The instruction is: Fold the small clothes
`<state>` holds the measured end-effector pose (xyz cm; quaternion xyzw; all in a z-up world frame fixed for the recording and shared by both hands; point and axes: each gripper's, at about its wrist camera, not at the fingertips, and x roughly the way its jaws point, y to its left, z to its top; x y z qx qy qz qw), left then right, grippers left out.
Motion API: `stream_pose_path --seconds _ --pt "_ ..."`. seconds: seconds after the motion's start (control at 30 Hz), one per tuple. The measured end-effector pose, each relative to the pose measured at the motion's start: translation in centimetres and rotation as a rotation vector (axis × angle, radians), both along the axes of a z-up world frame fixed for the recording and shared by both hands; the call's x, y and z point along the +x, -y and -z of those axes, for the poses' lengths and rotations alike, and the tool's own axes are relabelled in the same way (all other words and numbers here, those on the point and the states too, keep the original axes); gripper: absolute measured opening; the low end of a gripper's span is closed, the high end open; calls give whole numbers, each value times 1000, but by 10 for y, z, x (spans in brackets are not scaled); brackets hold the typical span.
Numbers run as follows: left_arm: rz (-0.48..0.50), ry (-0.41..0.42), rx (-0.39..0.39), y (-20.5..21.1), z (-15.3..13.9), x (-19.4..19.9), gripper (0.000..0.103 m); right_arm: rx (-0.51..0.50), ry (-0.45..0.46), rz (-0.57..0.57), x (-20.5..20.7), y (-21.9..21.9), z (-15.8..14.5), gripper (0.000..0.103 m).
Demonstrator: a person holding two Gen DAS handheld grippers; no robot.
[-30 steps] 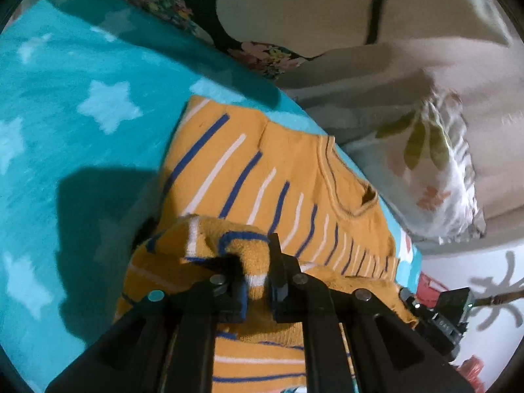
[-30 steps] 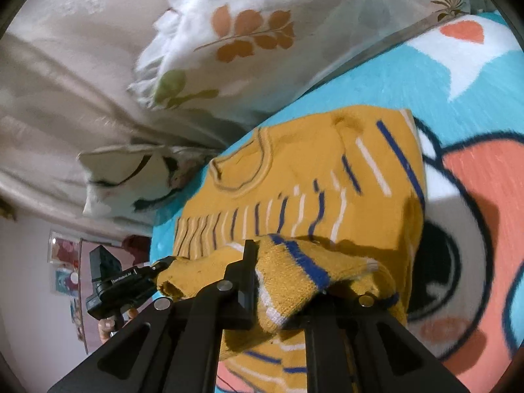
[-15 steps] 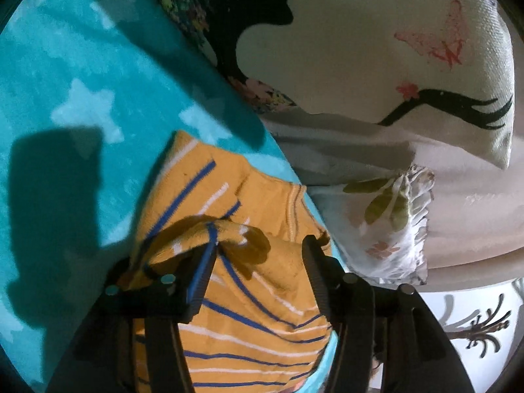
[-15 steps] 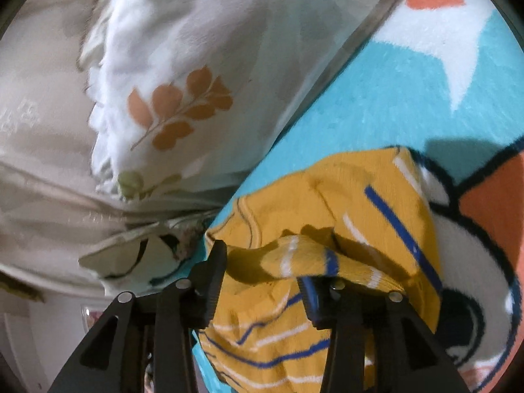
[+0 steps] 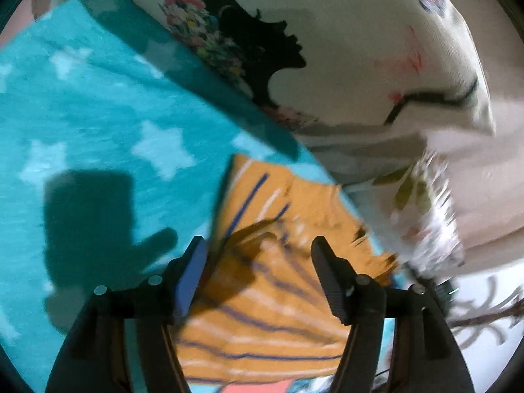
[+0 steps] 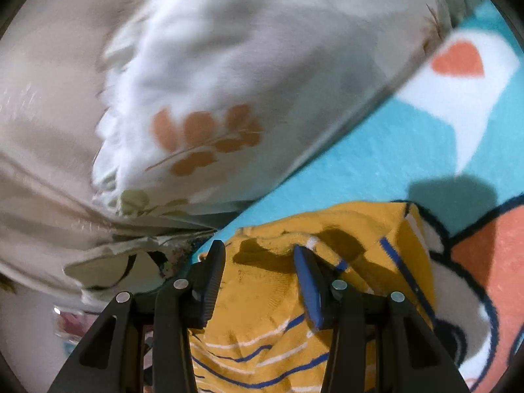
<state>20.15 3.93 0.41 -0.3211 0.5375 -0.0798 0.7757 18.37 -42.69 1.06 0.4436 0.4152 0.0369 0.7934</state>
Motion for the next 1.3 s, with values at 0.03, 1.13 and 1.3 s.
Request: stream_pose_path --seconds 0.03,1.13,1.3 --pt "19 3 50 2 0 -6 66 -18 15 -21 -1 -9 -6 50" --pt "290 -14 355 9 44 -80 33 -764 12 -410 79 -263 -7 50" --pt "254 -15 340 2 39 -81 40 -774 -53 -316 42 -169 -11 50"
